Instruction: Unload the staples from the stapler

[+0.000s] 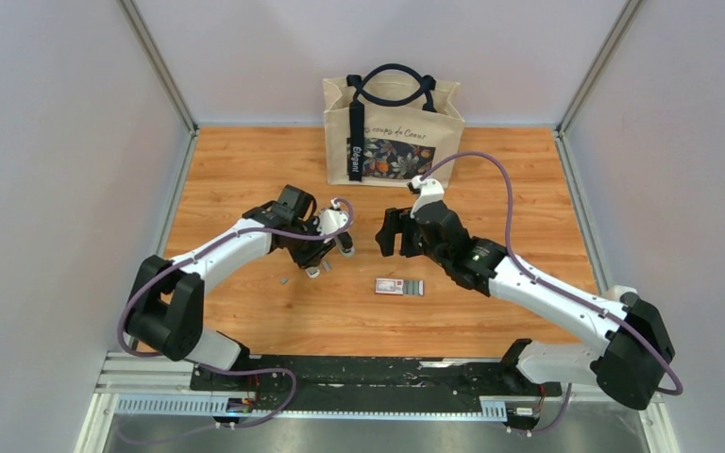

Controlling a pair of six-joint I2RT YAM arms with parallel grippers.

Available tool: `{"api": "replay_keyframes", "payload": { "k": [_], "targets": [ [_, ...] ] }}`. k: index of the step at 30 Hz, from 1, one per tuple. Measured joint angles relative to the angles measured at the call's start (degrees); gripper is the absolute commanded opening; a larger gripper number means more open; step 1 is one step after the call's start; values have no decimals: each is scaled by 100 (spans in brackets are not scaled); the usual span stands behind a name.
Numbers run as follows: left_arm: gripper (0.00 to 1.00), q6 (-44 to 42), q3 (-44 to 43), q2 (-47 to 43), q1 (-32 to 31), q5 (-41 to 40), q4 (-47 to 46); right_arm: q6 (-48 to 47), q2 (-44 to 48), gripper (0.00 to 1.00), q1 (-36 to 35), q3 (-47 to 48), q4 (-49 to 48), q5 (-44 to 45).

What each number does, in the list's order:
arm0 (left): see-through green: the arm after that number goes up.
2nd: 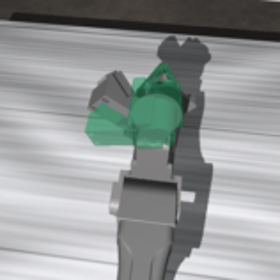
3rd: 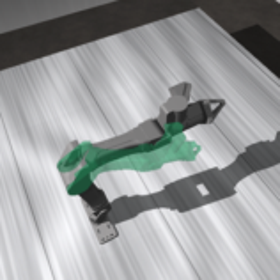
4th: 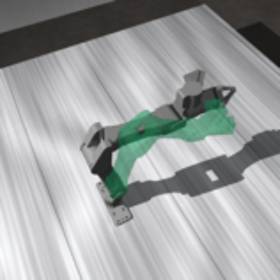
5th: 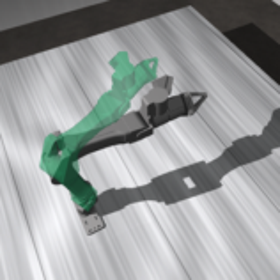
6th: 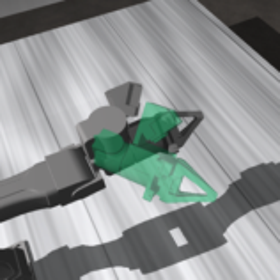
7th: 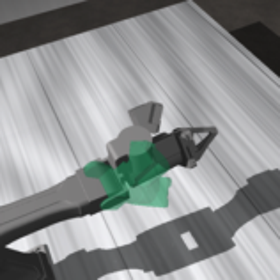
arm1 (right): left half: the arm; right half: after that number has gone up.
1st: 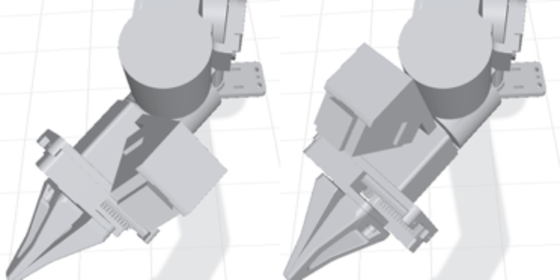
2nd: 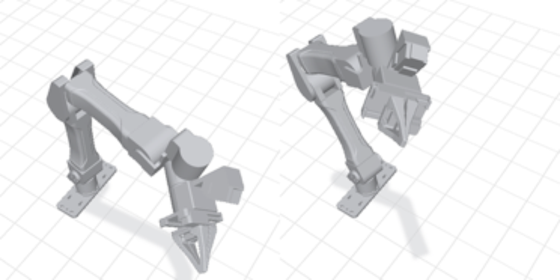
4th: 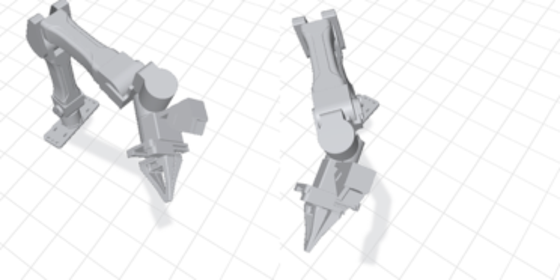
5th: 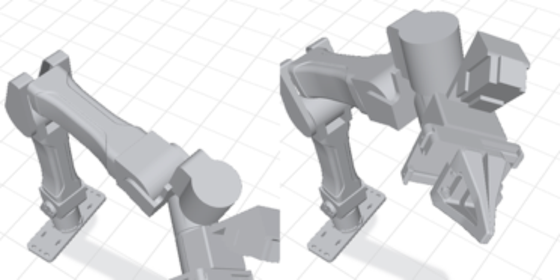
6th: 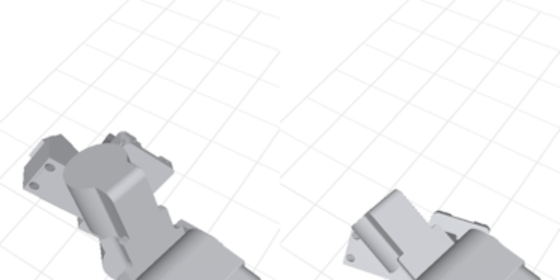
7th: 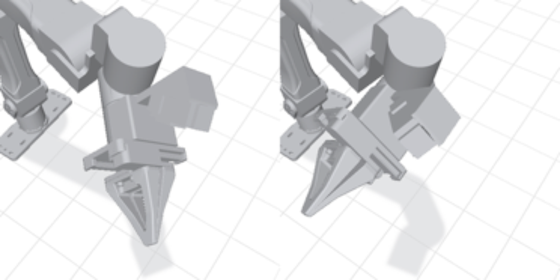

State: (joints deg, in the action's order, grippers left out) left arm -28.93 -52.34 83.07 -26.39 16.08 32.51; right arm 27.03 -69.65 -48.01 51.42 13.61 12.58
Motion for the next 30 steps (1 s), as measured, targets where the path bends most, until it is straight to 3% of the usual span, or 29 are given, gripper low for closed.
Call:
{"api": "replay_keyframes", "payload": {
  "k": [12, 21, 30],
  "targets": [
    [41, -251, -525, 660, -72, 48, 188, 166, 439, 81, 9, -446, 20, -9],
    [41, -501, 153, 31, -39, -210, 636, 210, 450, 81, 9, -542, -42, -59],
    [42, -417, 28, -389, -39, -236, 752, 275, 450, 81, 9, -544, -109, -114]
  ]
}}
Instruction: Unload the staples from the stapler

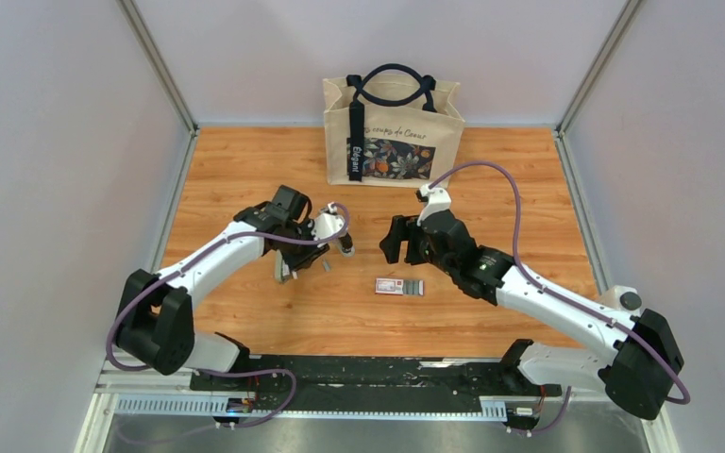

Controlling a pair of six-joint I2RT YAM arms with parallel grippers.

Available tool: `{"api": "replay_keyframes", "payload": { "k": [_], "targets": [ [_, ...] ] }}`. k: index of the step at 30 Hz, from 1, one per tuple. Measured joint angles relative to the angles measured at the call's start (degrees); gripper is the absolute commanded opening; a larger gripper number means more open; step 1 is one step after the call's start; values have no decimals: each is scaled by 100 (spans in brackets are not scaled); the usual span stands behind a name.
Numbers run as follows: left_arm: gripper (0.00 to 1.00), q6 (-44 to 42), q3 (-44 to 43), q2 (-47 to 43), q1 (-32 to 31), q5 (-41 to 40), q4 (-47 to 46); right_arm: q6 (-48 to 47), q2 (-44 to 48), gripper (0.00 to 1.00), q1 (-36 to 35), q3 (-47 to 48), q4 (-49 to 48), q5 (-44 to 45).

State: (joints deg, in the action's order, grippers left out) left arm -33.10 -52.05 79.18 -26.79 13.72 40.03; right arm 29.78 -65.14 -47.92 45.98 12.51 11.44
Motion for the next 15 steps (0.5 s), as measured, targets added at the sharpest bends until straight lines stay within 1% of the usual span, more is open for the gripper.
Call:
{"api": "replay_keyframes", "payload": {
  "k": [5, 10, 15],
  "targets": [
    [43, 87, -531, 210, 0, -28, -181, 39, 0, 81, 0, -24, 2, 0],
    [44, -2, -1150, 820, 0, -90, -278, 39, 33, 81, 0, -24, 4, 2],
    [44, -271, -1421, 1504, 0, -120, -201, 39, 87, 82, 0, -24, 4, 4]
  ]
}}
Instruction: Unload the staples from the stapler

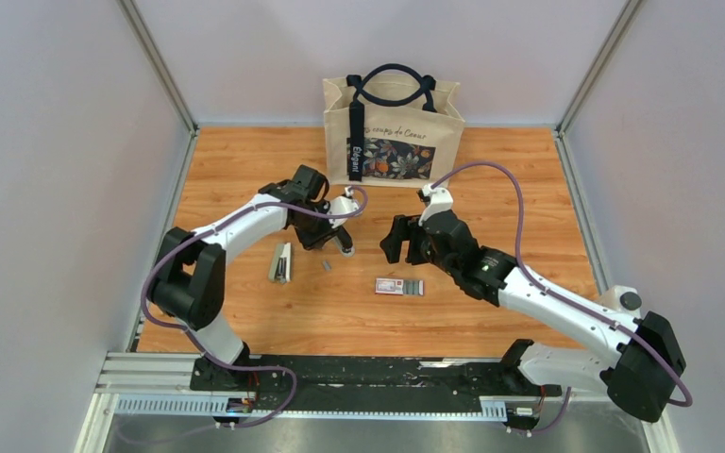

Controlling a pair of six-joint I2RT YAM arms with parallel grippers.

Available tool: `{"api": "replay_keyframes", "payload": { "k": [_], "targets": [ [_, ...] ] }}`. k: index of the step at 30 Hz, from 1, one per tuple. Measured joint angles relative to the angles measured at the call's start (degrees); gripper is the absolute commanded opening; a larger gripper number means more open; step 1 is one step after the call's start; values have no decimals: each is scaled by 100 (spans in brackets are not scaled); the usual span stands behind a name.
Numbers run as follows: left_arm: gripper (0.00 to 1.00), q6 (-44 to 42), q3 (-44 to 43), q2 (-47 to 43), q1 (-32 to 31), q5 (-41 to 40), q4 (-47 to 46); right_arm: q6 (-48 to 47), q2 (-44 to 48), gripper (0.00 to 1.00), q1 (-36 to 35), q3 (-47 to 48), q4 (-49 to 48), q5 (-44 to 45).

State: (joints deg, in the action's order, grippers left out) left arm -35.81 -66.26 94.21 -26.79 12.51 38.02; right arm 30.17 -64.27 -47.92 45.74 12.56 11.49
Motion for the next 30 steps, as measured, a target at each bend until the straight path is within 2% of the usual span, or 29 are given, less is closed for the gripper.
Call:
{"api": "replay_keyframes", "payload": {
  "k": [20, 21, 23, 24, 27, 30],
  "targets": [
    [51, -1003, -2, 610, -142, -490, -79, -11, 4, 82, 2, 0, -2, -2],
    [55, -1021, -2, 638, -162, -511, -83, -15, 2, 82, 7, 0, -2, -4],
    [56, -1080, -2, 684, -184, -533, -87, -20, 0, 83, 13, 0, -2, -4],
    [69, -1093, 0, 693, -192, -538, -92, -20, 0, 83, 13, 0, -2, -4],
    [69, -1152, 0, 697, -212, -555, -103, -20, -2, 83, 28, 0, 0, -7],
    [65, -1174, 13, 702, -227, -564, -140, -20, -2, 83, 48, 0, -2, -7]
  ]
}}
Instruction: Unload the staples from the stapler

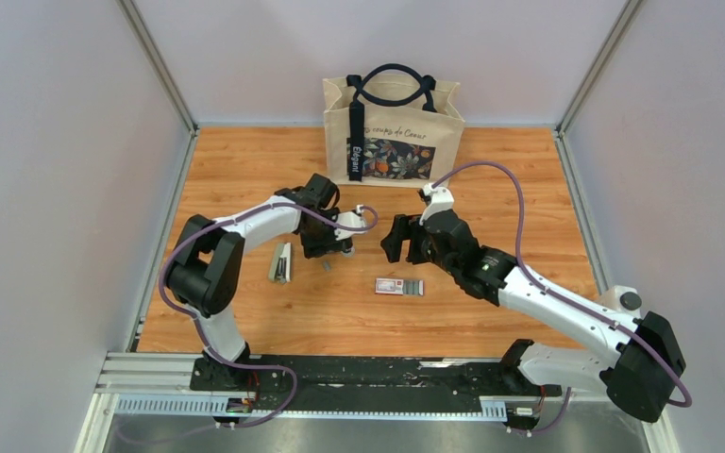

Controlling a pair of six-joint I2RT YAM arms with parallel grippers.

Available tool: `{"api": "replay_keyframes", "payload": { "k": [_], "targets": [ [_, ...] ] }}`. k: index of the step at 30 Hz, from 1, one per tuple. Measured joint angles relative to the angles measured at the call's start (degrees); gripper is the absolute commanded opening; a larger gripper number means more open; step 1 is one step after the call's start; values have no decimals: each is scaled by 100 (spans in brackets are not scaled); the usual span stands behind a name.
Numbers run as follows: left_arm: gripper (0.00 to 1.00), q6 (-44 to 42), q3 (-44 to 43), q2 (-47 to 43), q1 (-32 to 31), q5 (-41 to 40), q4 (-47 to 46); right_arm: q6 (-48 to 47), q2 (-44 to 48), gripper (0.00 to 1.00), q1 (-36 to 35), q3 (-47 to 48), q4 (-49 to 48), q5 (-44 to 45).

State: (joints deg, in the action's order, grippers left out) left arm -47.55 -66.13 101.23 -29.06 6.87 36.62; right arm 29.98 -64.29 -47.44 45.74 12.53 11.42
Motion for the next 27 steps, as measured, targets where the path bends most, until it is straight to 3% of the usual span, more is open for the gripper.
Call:
{"api": "replay_keyframes", "payload": {
  "k": [5, 11, 15, 27],
  "targets": [
    [56, -44, 37, 68, -55, -44, -85, 0, 0, 82, 2, 0, 2, -2],
    [34, -107, 46, 133, -103, -55, -83, 2, 0, 81, 28, 0, 0, -2],
    [26, -168, 52, 133, -131, -79, -85, 4, 0, 80, 33, 0, 0, -2],
    [15, -173, 278, 61, -186, -118, -173, 24, 37, 79, 35, 0, 2, -4]
  ]
}}
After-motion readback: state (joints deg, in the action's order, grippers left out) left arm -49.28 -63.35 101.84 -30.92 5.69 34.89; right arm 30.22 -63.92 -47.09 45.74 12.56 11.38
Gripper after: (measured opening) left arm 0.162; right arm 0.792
